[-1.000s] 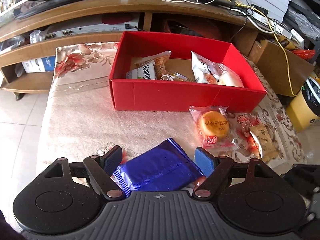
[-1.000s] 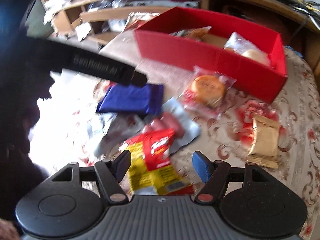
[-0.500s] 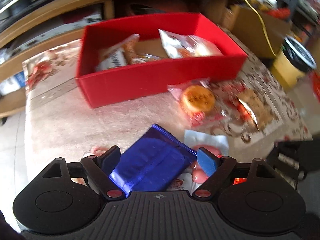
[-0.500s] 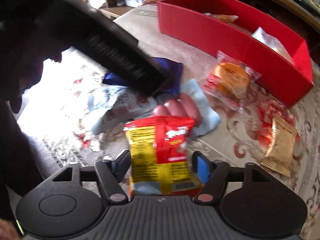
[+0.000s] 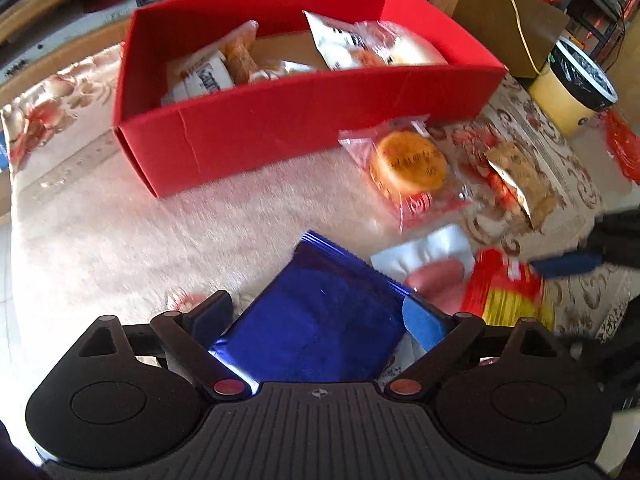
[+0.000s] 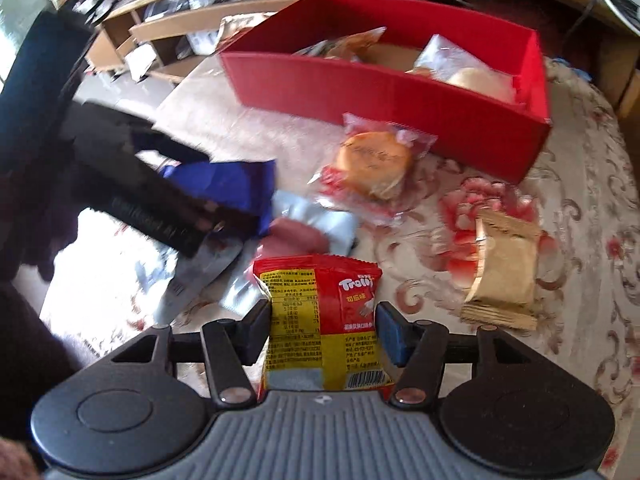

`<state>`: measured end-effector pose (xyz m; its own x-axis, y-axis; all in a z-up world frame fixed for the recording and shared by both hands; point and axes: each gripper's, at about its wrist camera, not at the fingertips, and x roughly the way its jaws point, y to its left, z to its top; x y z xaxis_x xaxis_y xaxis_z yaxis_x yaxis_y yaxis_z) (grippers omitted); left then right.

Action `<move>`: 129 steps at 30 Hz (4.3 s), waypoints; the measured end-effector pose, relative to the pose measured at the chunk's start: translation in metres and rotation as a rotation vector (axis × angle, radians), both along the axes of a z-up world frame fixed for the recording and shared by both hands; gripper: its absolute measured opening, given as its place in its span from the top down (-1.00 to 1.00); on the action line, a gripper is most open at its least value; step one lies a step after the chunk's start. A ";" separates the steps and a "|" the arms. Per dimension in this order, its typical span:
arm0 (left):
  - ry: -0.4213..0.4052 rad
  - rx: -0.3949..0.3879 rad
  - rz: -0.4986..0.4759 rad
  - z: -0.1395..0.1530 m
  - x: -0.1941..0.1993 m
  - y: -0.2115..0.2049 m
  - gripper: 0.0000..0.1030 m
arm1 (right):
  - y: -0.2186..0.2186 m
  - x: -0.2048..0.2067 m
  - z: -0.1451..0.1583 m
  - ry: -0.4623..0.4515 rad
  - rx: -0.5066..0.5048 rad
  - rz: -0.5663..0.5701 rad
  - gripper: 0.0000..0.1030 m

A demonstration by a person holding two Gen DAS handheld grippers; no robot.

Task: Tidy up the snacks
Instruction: 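Close left gripper on blue foil packet while right gripper closes on Trolli bag, then lift blue packet and Trolli bag with both tools and carry over red box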

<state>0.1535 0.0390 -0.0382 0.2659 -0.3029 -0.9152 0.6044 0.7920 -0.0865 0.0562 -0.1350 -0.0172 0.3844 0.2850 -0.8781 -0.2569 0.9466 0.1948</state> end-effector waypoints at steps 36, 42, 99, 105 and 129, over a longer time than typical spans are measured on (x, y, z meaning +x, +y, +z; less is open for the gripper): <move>-0.053 0.033 0.044 -0.003 -0.023 -0.010 -0.65 | -0.018 -0.003 -0.016 0.002 -0.015 -0.107 -0.29; -0.084 0.049 0.101 0.001 -0.030 -0.011 -0.38 | -0.021 -0.006 -0.012 -0.018 -0.050 -0.109 -0.02; -0.338 -0.085 0.360 0.077 -0.018 -0.053 -0.30 | -0.043 0.044 0.077 -0.312 0.039 -0.217 -0.02; -0.344 -0.108 0.379 0.078 -0.002 -0.059 -0.30 | -0.049 0.061 0.079 -0.325 0.043 -0.240 -0.02; -0.401 -0.101 0.430 0.086 0.044 -0.072 -0.30 | -0.058 0.112 0.084 -0.366 0.046 -0.263 -0.02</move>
